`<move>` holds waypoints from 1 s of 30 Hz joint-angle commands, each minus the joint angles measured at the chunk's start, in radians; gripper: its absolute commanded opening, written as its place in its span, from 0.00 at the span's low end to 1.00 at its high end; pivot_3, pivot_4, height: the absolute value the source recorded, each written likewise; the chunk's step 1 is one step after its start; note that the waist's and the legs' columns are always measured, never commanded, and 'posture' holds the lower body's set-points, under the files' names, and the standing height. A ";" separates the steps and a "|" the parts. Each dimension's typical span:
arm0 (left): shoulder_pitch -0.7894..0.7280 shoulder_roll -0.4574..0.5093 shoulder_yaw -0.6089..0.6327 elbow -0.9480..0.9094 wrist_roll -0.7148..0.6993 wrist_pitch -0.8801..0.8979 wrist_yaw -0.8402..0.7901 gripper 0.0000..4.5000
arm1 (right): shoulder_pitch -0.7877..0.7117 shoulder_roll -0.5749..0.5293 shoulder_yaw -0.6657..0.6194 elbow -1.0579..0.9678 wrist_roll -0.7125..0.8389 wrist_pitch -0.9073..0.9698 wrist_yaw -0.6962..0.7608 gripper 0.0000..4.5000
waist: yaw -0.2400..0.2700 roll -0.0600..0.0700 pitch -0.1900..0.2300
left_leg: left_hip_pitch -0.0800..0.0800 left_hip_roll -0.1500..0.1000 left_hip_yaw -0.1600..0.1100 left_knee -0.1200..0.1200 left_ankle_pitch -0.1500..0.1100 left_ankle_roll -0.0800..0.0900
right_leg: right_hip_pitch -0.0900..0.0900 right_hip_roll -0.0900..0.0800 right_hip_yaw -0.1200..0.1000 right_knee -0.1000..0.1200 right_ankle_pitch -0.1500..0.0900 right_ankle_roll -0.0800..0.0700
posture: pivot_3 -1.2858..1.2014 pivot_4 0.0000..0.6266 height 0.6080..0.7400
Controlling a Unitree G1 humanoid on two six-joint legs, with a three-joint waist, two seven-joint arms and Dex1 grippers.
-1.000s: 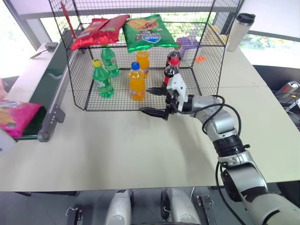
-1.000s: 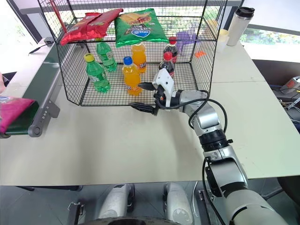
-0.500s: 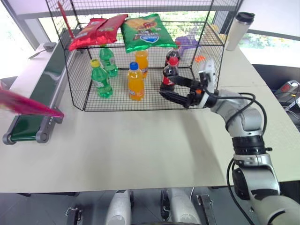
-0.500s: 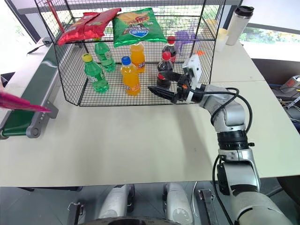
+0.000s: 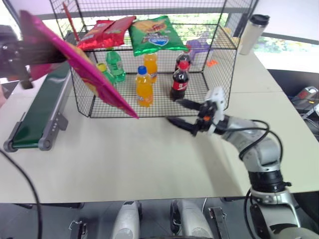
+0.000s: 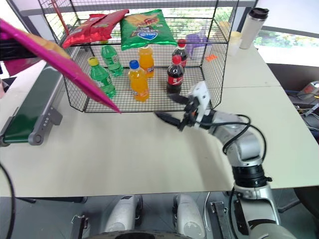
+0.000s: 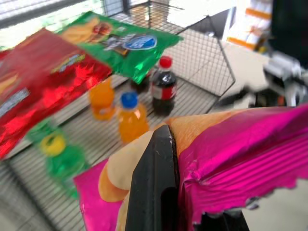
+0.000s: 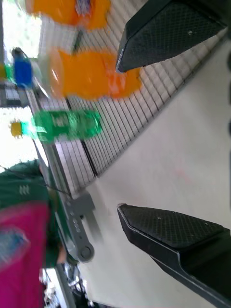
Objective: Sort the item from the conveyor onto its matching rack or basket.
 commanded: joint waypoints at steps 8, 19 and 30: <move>-0.183 -0.222 -0.051 0.091 0.064 0.057 0.078 0.01 | -0.089 0.244 0.117 0.101 -0.218 -0.348 -0.200 1.00 | -0.008 0.000 0.000 | 0.005 0.001 0.004 -0.002 0.000 0.000 | -0.001 0.002 0.006 0.001 0.000 0.000 | 0.52 0.24 1.00; -0.117 -0.276 -0.009 0.056 0.068 0.071 0.094 0.00 | -0.164 0.398 0.081 0.059 -0.038 -0.293 -0.220 0.88 | -0.003 0.000 0.000 | 0.005 0.001 0.006 -0.002 0.000 0.000 | -0.001 0.001 0.009 0.002 0.000 0.000 | 0.52 0.24 1.00; 0.001 -0.276 0.034 0.011 0.139 -0.084 0.066 0.00 | -0.162 0.338 0.083 0.021 0.011 -0.220 -0.179 0.01 | -0.004 0.000 0.000 | 0.006 0.001 0.007 -0.002 0.000 0.000 | -0.001 0.001 0.010 0.002 0.000 0.000 | 0.52 0.24 1.00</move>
